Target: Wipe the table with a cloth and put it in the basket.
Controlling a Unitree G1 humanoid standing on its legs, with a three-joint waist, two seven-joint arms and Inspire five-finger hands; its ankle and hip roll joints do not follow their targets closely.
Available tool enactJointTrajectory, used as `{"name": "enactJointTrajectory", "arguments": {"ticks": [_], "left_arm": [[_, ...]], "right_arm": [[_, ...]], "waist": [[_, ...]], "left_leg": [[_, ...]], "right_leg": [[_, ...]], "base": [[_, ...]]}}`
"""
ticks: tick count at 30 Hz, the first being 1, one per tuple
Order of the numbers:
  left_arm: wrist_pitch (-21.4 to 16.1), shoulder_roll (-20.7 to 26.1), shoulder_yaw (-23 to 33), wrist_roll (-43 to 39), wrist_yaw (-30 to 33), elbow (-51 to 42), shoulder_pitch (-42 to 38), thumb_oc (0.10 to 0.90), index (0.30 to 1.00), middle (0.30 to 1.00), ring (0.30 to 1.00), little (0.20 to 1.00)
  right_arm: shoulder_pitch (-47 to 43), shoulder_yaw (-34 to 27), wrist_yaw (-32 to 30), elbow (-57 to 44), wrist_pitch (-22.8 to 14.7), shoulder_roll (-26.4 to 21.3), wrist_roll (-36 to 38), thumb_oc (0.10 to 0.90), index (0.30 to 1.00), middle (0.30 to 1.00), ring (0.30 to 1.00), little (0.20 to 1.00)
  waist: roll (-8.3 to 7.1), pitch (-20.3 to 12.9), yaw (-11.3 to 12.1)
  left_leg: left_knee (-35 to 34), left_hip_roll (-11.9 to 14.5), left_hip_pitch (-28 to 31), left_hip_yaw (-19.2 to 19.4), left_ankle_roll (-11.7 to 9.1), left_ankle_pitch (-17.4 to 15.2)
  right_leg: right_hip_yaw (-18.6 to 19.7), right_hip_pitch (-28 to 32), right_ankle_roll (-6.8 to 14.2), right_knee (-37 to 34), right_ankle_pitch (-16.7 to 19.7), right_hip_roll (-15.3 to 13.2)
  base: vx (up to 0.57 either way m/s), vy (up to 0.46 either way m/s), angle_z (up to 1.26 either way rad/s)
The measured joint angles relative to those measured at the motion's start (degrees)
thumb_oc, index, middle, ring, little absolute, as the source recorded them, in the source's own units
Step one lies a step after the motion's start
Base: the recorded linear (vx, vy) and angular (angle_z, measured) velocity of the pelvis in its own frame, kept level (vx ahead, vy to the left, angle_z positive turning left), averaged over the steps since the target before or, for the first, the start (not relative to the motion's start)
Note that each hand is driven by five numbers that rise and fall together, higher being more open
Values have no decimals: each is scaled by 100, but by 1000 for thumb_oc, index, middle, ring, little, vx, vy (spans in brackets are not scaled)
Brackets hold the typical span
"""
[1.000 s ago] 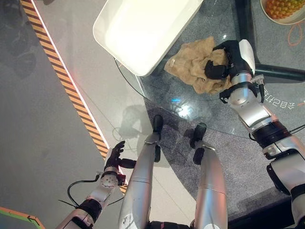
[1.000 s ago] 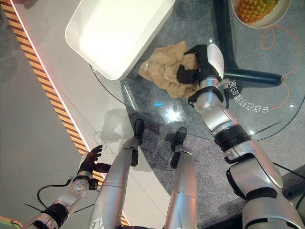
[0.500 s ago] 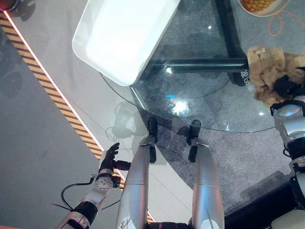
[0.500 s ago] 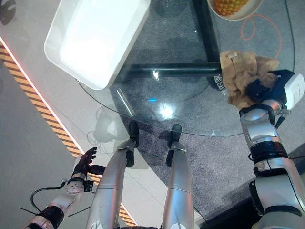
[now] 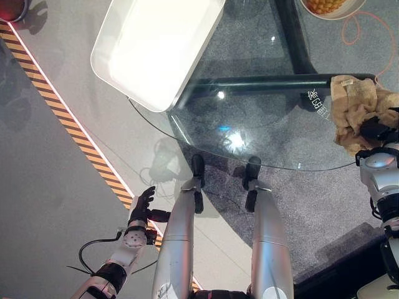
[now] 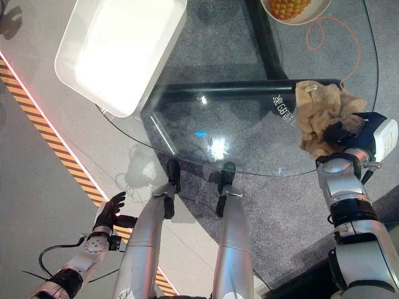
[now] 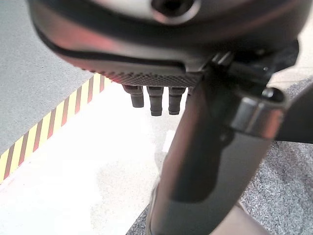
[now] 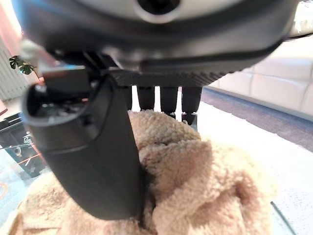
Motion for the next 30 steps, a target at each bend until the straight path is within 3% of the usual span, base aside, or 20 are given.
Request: {"name": "enactJointTrajectory", "arguments": {"ticks": [13,16,23,30], "left_arm": [[-570,-126,668,-89,827,-224,0,800,900,900,900,900],[-784,-179,772,-31,1156,-286,3,800,900,900,900,900],[-995,-253,1300,472,1782,-804,185,800,900,900,900,900],[-1093,-250,1331,780,1968,-1119,200,800,900,900,900,900]], "right_arm": [[0,265,542,-640,25,11,-640,100,300,300,300,200],[41,381,677,-828,40,42,-747,100,300,300,300,200],[252,379,1018,-1371,41,476,-854,100,300,300,300,200],[447,385,1160,-1568,52,700,-1173,100,300,300,300,200]], "waist": [[31,-4,60],[31,-4,169],[28,-3,313],[21,0,312]], "left_leg": [[85,7,31,-108,-26,18],[73,2,105,-156,-55,6],[0,-11,305,-334,-88,60],[0,-29,456,-422,-88,59]], "right_leg": [[-81,90,-28,109,-18,7],[-125,169,-94,141,-62,-5],[-301,420,-133,171,-139,-14],[-396,655,-114,129,-159,-27]], "base": [[-2,5,1],[2,9,8],[-4,1,9],[-13,7,6]]}}
